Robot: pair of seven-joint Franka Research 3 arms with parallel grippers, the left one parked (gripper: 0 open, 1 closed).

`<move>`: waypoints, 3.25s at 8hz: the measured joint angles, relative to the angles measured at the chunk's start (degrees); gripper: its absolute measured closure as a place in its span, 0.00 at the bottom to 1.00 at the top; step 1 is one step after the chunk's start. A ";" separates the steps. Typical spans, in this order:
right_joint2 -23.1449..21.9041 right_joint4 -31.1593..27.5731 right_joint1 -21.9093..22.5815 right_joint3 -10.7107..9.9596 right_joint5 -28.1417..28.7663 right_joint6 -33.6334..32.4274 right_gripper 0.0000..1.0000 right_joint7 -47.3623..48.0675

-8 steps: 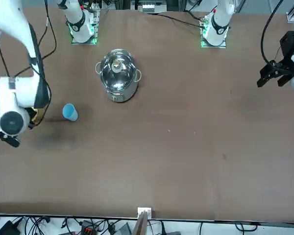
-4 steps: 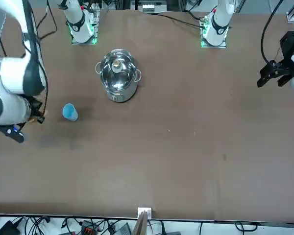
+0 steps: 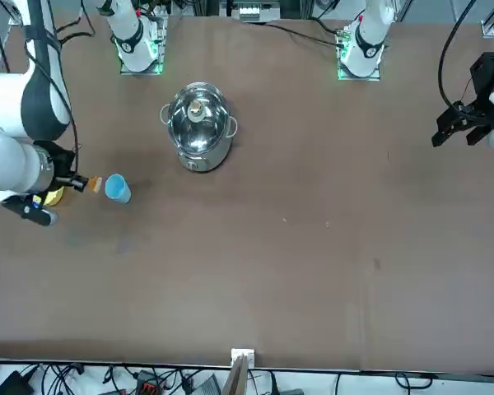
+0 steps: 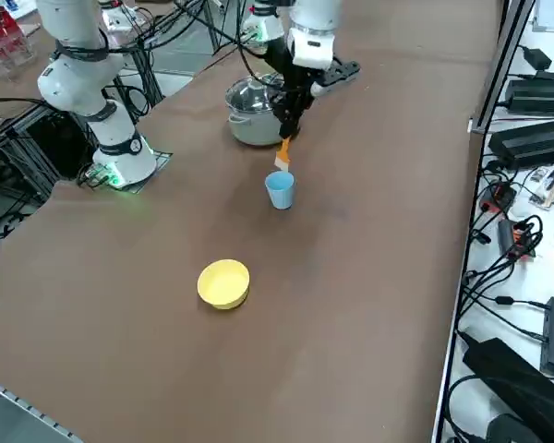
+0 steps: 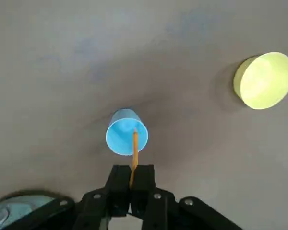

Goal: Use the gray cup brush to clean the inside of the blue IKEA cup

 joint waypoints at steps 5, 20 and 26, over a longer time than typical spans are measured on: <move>-6.00 -16.79 0.13 0.30 0.10 16.35 0.96 -4.20; -5.12 -22.22 0.07 -0.35 -0.79 24.84 0.96 -4.34; -3.86 -22.31 3.20 0.44 -0.71 24.75 0.96 -0.32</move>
